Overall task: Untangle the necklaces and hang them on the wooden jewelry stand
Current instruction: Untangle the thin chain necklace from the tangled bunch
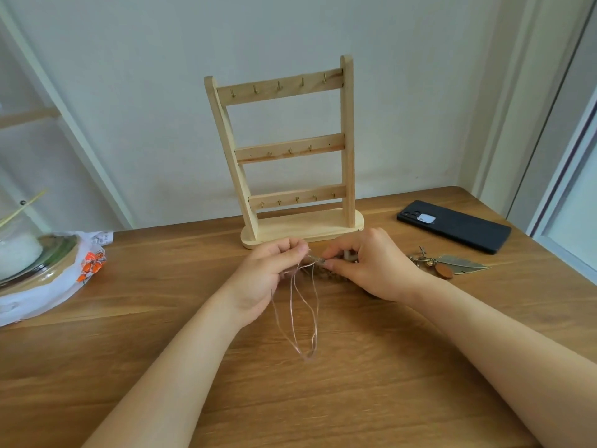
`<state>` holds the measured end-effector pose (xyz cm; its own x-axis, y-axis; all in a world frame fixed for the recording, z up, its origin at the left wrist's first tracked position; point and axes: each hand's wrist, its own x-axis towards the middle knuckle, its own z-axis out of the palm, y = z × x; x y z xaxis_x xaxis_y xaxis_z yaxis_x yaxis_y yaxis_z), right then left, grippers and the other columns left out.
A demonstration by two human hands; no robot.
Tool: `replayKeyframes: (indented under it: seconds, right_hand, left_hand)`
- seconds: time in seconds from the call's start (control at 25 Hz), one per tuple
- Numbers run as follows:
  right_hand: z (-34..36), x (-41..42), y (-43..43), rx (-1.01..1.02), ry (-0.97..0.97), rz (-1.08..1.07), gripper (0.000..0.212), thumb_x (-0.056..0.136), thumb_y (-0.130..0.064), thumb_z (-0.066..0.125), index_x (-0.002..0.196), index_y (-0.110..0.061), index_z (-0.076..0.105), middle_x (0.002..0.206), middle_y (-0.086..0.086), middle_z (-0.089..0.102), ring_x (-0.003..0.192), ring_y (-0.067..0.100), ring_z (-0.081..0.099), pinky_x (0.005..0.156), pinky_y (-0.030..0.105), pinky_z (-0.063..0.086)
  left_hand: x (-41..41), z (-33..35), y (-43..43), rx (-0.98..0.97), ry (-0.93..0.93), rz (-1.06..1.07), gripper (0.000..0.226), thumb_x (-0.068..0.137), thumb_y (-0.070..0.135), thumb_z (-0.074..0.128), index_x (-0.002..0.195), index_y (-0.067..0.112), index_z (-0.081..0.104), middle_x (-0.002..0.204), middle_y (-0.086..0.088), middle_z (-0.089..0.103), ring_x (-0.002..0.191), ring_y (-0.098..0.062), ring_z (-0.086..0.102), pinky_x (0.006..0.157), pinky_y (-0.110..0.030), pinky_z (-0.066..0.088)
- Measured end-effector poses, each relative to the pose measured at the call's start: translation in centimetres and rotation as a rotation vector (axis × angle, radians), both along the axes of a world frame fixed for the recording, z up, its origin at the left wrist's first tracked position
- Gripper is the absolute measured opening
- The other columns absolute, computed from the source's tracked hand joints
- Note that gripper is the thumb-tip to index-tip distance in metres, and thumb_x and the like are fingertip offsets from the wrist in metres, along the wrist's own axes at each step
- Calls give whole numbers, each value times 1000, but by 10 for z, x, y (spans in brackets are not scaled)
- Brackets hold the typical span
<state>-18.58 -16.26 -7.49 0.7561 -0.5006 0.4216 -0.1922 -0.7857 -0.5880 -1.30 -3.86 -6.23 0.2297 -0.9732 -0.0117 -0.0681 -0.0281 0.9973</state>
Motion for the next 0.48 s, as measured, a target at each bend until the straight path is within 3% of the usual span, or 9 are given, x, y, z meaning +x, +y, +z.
replayKeyframes:
  seconds: [0.08, 0.16, 0.28, 0.36, 0.44, 0.48]
  right_hand:
    - [-1, 0, 0, -2, 12, 0, 10, 91, -22, 73, 98, -23, 79, 83, -13, 72, 79, 5, 65, 73, 24, 53]
    - [-1, 0, -3, 1, 16, -18, 10, 91, -21, 72, 98, -24, 79, 84, -14, 72, 80, 3, 65, 72, 18, 52]
    - [-2, -6, -13, 45, -7, -93, 12, 92, -17, 71, 98, -22, 79, 86, -13, 73, 81, 0, 65, 73, 15, 52]
    - [-3, -9, -20, 62, -16, -140, 11, 92, -18, 71, 99, -21, 79, 86, -12, 73, 82, 0, 65, 73, 15, 51]
    - [-1, -8, -23, 77, -24, -154, 11, 93, -19, 70, 99, -21, 79, 86, -14, 72, 82, -4, 64, 71, 9, 48]
    - [-1, -8, -22, 80, -30, -154, 11, 93, -19, 70, 99, -21, 78, 86, -15, 71, 82, -7, 63, 70, 6, 46]
  left_hand:
    - [1, 1, 0, 37, 93, -107, 27, 96, 34, 59, 75, 18, 62, 88, 1, 57, 94, -17, 51, 92, -38, 36]
    - [2, 6, -1, 52, 163, -49, 41, 95, 42, 57, 62, 19, 49, 83, 1, 57, 98, -19, 52, 93, -38, 36]
    - [23, 17, 5, -143, 624, 275, 45, 90, 40, 62, 55, 22, 40, 75, 2, 54, 87, -20, 55, 86, -34, 37]
    - [44, 22, 12, -306, 936, 492, 35, 89, 34, 64, 61, 21, 47, 73, 4, 50, 72, -15, 54, 76, -28, 38]
    - [55, 22, 14, -384, 1015, 594, 17, 92, 32, 64, 83, 18, 65, 77, 5, 54, 67, -11, 56, 72, -23, 40]
    - [55, 21, 12, -390, 981, 606, 18, 93, 31, 63, 98, 15, 70, 82, 4, 59, 71, -10, 62, 73, -22, 44]
